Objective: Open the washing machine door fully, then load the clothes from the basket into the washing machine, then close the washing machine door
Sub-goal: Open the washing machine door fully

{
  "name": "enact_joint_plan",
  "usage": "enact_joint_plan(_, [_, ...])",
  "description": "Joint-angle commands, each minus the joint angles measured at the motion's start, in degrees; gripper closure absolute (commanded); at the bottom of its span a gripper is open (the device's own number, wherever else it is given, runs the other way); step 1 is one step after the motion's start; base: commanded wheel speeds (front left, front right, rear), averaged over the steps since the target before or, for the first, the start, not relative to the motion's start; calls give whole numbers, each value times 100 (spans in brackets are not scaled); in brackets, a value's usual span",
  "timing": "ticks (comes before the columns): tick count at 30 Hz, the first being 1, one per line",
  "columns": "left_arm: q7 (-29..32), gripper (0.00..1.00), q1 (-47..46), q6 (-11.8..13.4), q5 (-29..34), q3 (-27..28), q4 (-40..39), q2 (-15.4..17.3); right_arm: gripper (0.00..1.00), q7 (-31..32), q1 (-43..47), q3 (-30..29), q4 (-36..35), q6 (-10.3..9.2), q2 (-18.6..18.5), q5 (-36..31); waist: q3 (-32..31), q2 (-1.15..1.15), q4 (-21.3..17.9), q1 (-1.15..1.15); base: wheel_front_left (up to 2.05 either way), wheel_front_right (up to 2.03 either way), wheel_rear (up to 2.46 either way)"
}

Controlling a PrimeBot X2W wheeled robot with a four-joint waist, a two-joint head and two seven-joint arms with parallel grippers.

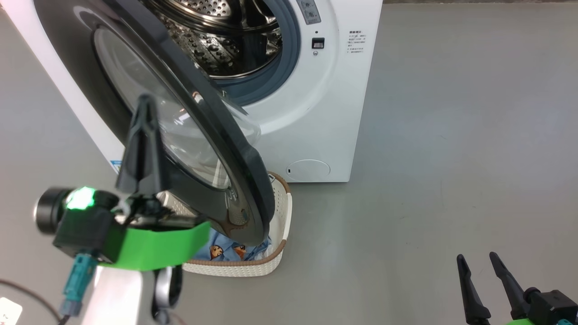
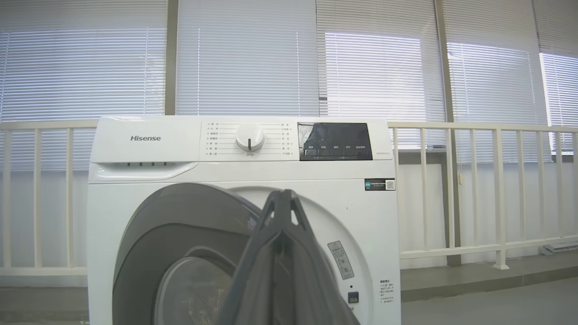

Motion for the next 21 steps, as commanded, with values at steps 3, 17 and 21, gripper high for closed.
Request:
enact_joint_plan(3, [-27,100,-391,66,44,-149,-483,103,0,-28,-64,176,-125,51,-100,-75,-7,0,-4,0,0,0,0])
enact_joint_plan(17, [394,100,-953,303,-1224,-2811,342,103,0,-28,-100,378,-86,51,-151,-53,4,0,-93,0,0,0,0])
enact_joint_plan(21, [611,100,-1136,465,-1613,-3235,853,103,0,-28,-119,403,-73,51,-177,-45,-11,0,-133,0,0,0,0])
